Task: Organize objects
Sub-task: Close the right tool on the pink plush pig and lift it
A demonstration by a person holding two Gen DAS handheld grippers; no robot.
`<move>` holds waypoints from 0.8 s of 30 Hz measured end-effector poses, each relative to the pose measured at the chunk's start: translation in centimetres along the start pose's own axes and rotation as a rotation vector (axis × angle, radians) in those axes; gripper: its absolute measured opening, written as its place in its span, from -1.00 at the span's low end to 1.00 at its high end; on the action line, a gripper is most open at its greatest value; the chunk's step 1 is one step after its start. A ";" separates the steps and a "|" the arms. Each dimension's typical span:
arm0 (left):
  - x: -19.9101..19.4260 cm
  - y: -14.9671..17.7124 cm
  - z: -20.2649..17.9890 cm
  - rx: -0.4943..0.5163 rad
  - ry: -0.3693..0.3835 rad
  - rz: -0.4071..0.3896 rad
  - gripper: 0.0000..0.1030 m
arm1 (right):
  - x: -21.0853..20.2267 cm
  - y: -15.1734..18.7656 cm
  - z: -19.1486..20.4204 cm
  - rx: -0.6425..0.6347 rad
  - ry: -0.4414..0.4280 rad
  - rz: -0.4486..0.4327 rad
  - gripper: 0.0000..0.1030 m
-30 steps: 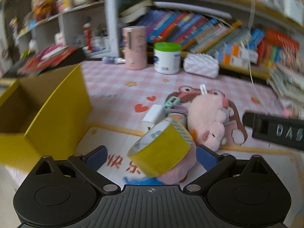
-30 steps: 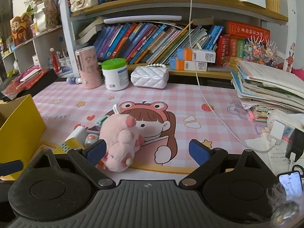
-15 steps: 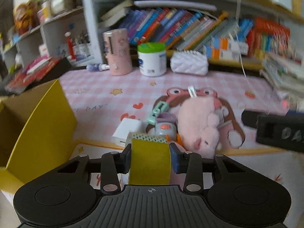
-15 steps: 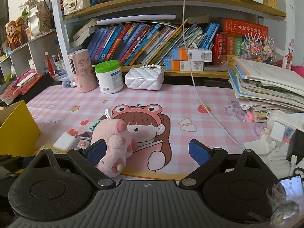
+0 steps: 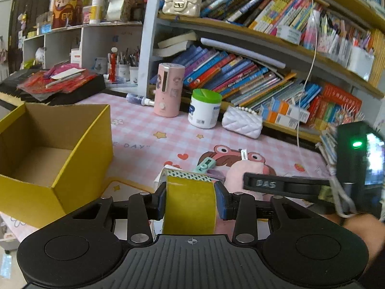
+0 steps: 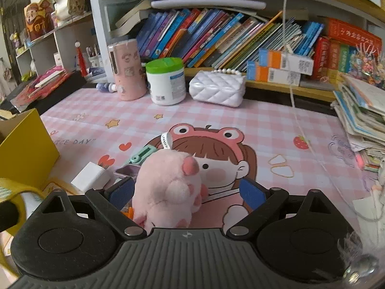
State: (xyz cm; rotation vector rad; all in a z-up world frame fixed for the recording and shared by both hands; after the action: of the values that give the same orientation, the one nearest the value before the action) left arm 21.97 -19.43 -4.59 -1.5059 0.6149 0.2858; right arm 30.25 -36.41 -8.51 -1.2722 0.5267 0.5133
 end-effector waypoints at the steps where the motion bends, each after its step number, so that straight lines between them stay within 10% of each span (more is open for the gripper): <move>1: -0.2 -0.1 0.1 -0.003 0.003 -0.007 -0.26 | 0.5 0.2 0.1 0.001 -0.001 0.011 0.83; 10: -0.9 0.5 1.4 -0.059 0.015 0.000 -0.27 | 3.3 1.4 0.8 0.005 0.000 0.081 0.80; 17: -1.5 0.5 1.4 -0.062 0.031 -0.018 -0.27 | 3.8 1.1 1.2 0.017 -0.048 0.084 0.00; 24: -1.7 0.2 1.1 -0.068 0.046 -0.039 -0.26 | -1.3 -0.6 0.6 0.077 -0.003 0.003 0.00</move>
State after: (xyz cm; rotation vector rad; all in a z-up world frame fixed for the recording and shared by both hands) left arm 20.68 -17.96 -3.86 -1.5918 0.6170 0.2445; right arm 29.64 -36.05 -7.09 -1.1971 0.5413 0.4924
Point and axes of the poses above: each gripper's, at about its wrist camera, not at the fingertips, and x roughly the way its jaws point, z to its left, y to its underside, the point moved 10 cm from there along x, roughly the way its jaws point, and after that the axes turned 8 degrees about x, right-handed, at the moved point
